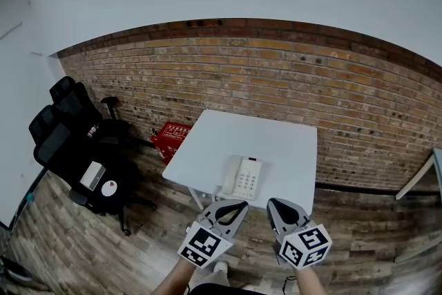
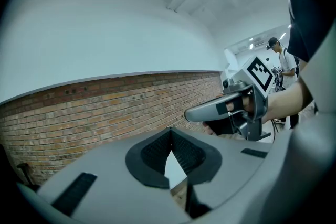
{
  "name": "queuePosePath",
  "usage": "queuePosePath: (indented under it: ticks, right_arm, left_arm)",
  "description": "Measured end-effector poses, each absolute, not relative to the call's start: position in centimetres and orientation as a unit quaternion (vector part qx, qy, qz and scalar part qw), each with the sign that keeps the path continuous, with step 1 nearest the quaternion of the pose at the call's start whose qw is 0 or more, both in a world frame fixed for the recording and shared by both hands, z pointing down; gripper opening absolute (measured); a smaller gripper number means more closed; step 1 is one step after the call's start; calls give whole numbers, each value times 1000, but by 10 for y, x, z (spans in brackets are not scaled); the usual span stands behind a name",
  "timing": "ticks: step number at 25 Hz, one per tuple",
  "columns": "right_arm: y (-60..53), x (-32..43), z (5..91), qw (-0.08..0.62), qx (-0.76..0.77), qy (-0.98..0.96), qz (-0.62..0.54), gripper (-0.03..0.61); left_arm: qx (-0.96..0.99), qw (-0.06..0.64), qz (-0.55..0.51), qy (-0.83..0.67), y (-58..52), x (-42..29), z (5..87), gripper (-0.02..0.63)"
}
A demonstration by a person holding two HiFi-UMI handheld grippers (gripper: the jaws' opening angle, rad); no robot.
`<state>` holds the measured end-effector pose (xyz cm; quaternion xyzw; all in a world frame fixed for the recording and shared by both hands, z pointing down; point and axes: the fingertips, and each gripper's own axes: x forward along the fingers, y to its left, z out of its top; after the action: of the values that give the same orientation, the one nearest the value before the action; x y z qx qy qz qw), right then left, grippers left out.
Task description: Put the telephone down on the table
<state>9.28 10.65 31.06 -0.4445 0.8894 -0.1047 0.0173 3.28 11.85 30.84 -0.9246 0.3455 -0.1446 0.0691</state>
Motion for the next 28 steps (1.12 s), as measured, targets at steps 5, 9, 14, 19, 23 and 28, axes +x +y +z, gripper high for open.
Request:
queuePosePath:
  ticks: [5, 9, 14, 19, 23, 28]
  right_arm:
    - [113, 100, 305, 18, -446, 890, -96, 12]
    - [119, 99, 302, 16, -442, 893, -89, 12]
    - [121, 96, 304, 13, -436, 895, -88, 12]
    - [123, 90, 304, 13, -435, 896, -88, 12]
    - [123, 88, 303, 11, -435, 896, -86, 12]
    - [124, 86, 309, 4, -436, 895, -89, 12]
  left_arm:
    - [-928, 56, -124, 346, 125, 38, 300, 8]
    - [-928, 51, -117, 351, 129, 37, 299, 8]
    - [-926, 51, -112, 357, 130, 37, 297, 8]
    - [-926, 53, -110, 358, 130, 32, 295, 8]
    - [-925, 53, -108, 359, 128, 31, 295, 8]
    - [-925, 52, -109, 359, 130, 29, 297, 8]
